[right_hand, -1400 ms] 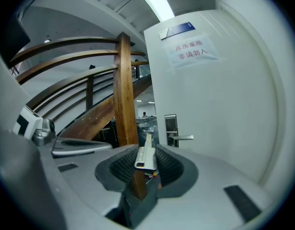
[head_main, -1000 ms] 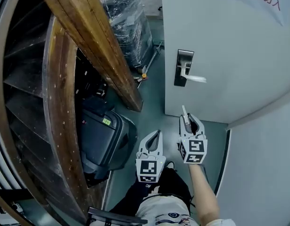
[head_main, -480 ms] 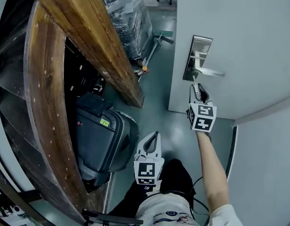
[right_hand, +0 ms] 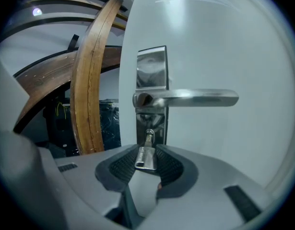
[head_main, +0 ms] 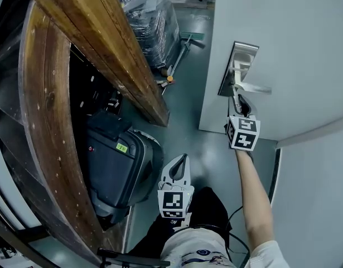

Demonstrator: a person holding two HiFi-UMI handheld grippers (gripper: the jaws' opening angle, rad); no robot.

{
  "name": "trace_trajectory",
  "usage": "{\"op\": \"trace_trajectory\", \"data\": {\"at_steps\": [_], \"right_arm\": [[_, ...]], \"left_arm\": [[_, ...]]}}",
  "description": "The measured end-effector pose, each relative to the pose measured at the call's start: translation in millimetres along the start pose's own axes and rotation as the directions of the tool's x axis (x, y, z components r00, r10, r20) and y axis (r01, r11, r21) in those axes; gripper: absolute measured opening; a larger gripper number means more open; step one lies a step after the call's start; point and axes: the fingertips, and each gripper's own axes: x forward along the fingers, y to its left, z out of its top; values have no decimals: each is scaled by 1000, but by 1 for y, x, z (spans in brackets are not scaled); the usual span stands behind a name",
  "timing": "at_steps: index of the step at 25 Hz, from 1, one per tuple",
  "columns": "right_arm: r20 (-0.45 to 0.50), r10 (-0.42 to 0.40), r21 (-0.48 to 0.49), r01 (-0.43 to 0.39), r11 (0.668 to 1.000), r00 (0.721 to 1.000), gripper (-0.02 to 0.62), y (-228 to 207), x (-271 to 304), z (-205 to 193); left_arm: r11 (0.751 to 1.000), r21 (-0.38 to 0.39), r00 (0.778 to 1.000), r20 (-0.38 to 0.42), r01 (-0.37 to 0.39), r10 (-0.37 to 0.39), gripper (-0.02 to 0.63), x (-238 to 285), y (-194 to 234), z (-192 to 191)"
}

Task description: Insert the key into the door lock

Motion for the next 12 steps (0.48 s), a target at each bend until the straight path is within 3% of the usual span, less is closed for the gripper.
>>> {"op": "trace_trajectory", "data": {"at_steps": [8,12], "right_arm": [[-14,-4,11,4,1000,1000,118,-3,8,-1],[-33,-65,56,67,996,997,118,1,10,3]], "left_arm": [[1000,-3,1000,-10,-6,6,3,4,3,-5],[1000,-12,1000,-14,-9,9,3,6,7,-4]]}}
